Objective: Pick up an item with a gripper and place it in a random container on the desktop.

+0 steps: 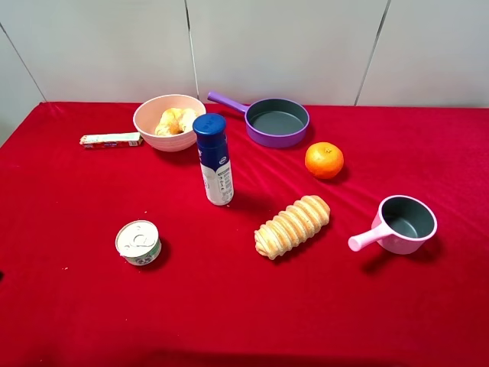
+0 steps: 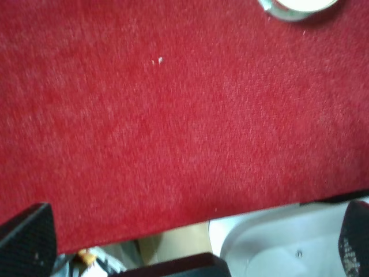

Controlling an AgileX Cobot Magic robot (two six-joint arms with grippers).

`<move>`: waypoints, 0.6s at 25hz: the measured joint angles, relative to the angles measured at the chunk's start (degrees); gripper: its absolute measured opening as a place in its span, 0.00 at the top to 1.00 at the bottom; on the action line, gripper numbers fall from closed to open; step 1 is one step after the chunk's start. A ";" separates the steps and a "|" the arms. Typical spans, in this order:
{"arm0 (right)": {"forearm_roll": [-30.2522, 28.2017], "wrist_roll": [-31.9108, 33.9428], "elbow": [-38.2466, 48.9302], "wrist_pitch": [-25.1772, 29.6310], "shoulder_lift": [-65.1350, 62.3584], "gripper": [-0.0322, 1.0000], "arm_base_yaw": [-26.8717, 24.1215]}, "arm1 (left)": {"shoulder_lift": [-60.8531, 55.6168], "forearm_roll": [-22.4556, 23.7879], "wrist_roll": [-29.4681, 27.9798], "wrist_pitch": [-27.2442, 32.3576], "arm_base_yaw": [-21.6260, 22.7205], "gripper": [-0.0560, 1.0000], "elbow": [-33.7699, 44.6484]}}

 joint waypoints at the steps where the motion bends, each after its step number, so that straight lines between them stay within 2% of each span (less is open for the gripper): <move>1: 0.00 0.00 0.00 0.00 0.00 0.30 0.00 | -1.99 0.00 0.00 0.05 0.07 0.02 0.00; 11: 0.00 0.00 0.00 0.00 0.00 0.30 0.00 | -18.82 0.00 0.06 0.16 0.50 0.02 0.11; 15: 0.00 0.00 0.00 -0.05 0.00 0.30 0.00 | -22.51 0.05 0.06 0.20 3.09 0.02 0.23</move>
